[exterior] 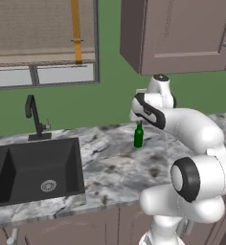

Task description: Move the drinks to the dining counter.

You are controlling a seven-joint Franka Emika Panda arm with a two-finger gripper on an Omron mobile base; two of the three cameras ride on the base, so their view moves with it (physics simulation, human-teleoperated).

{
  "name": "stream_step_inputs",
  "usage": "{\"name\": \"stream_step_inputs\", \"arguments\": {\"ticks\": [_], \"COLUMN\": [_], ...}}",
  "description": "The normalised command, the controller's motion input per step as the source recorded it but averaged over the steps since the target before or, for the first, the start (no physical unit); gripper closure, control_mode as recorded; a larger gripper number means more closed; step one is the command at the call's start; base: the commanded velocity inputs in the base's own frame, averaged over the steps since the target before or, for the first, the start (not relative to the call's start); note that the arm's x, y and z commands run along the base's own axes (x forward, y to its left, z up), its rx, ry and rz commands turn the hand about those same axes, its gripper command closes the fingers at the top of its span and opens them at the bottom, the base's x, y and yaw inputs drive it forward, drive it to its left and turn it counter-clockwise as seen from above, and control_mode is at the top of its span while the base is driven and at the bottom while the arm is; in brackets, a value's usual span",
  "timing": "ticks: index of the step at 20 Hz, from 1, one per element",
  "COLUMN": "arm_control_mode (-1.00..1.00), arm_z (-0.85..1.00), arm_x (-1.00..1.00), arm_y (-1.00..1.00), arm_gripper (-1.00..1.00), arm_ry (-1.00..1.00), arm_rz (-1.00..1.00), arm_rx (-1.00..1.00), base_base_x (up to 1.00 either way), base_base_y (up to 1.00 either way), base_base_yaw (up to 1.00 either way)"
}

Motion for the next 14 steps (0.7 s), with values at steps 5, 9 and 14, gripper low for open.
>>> {"name": "stream_step_inputs", "arguments": {"ticks": [5,9,14], "arm_control_mode": [-1.0,-1.0,-1.0], "arm_z": [-0.22,-0.31,-0.08], "arm_x": [0.02,0.0,0.09], "arm_y": [0.0,0.0,0.0], "arm_gripper": [-1.0,-1.0,-1.0], "arm_ry": [0.01,0.0,0.03], "arm_rz": [0.0,0.0,0.0], "arm_rx": [0.0,0.0,0.0], "base_base_x": [0.0,0.0,0.0], "base_base_y": [0.0,0.0,0.0], "base_base_yaw": [0.0,0.0,0.0]}}
